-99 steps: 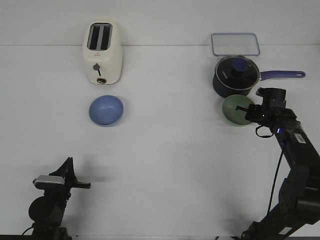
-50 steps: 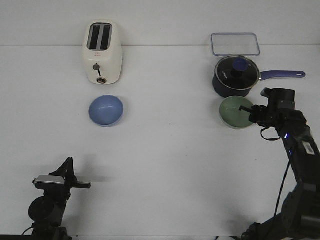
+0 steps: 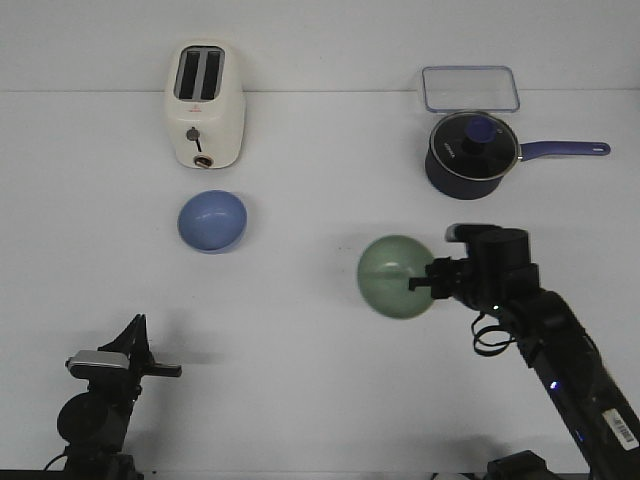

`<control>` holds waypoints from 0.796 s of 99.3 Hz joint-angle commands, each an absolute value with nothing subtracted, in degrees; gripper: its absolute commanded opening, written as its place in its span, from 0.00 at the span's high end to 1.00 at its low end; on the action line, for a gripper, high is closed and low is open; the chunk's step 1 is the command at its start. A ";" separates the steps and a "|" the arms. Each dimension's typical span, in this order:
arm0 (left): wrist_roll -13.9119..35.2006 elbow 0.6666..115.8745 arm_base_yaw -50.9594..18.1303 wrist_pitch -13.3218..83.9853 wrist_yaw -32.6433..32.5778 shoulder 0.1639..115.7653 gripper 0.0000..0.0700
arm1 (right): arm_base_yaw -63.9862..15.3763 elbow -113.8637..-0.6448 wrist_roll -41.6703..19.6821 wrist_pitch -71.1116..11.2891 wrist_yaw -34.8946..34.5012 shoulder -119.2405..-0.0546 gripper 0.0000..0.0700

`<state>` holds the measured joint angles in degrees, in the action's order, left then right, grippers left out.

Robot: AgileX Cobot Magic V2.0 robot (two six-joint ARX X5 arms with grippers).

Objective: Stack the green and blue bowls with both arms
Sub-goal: 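Carry the green bowl with the right gripper toward the table center, then lower the green bowl, open the right gripper and withdraw it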

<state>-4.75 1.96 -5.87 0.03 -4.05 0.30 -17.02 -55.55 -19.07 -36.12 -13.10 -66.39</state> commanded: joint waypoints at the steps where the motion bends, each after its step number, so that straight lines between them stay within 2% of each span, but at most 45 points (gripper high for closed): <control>1: -4.25 0.80 -5.85 -0.64 -3.81 0.16 0.98 | -21.87 -53.87 -22.37 -34.17 -12.32 -67.24 1.00; 17: -4.25 0.80 -5.85 -0.67 -3.84 0.16 0.98 | -31.33 -49.52 -26.28 -28.80 -8.88 -69.63 1.00; 30: -4.25 0.80 -5.85 -0.67 -3.81 0.16 0.98 | -34.79 -49.17 -26.61 -27.35 -6.50 -72.93 1.00; 69: -4.25 0.80 -5.85 -0.67 -3.81 0.16 0.98 | -36.80 -49.12 -26.39 -25.10 -2.98 -79.29 1.00; 73: -4.25 0.80 -5.85 -0.67 -3.81 0.16 0.98 | -36.82 -49.12 -26.37 -25.19 -3.01 -79.70 0.95; 79: -4.25 0.80 -5.85 -0.67 -3.81 0.16 0.98 | -36.82 -49.12 -26.41 -25.50 -3.22 -79.99 0.76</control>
<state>-4.75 1.96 -5.87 0.03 -4.05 0.30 -36.34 -48.93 -25.96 -25.87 -3.07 -78.78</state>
